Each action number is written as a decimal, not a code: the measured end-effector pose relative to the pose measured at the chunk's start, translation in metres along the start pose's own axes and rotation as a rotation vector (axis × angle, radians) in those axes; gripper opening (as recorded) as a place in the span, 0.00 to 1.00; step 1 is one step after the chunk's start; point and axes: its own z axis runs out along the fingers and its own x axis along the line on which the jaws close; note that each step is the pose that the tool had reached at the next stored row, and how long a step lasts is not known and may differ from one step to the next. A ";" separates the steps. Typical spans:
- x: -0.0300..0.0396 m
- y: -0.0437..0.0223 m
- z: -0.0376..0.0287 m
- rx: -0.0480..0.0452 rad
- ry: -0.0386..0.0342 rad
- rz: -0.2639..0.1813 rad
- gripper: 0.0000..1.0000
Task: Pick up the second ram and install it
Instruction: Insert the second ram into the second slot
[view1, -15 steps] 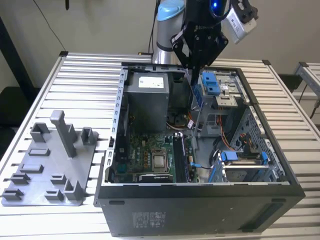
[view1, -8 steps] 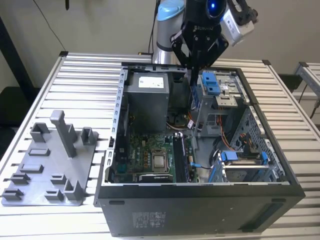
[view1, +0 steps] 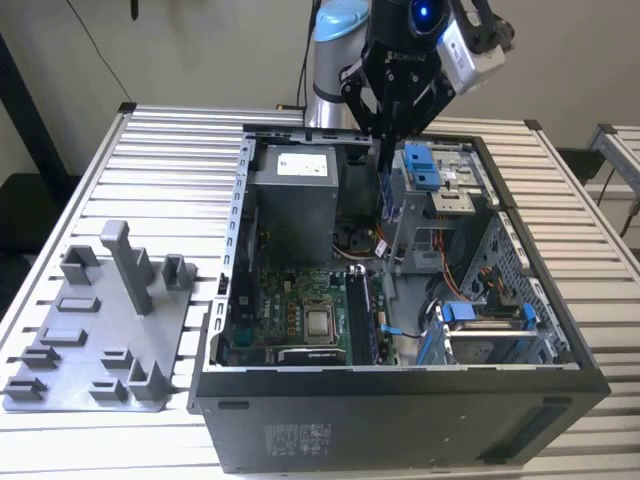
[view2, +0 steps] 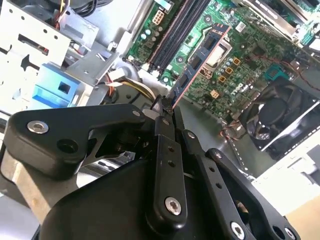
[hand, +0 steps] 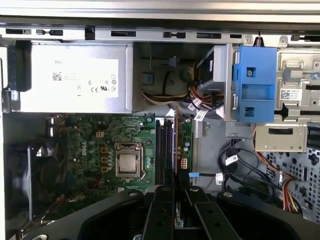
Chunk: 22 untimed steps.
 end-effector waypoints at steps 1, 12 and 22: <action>-0.0003 0.0000 0.0001 0.0001 0.0007 0.004 0.14; -0.0027 -0.0003 0.0049 0.0001 0.0009 0.008 0.14; -0.0043 -0.0012 0.0134 0.0000 0.0009 0.008 0.14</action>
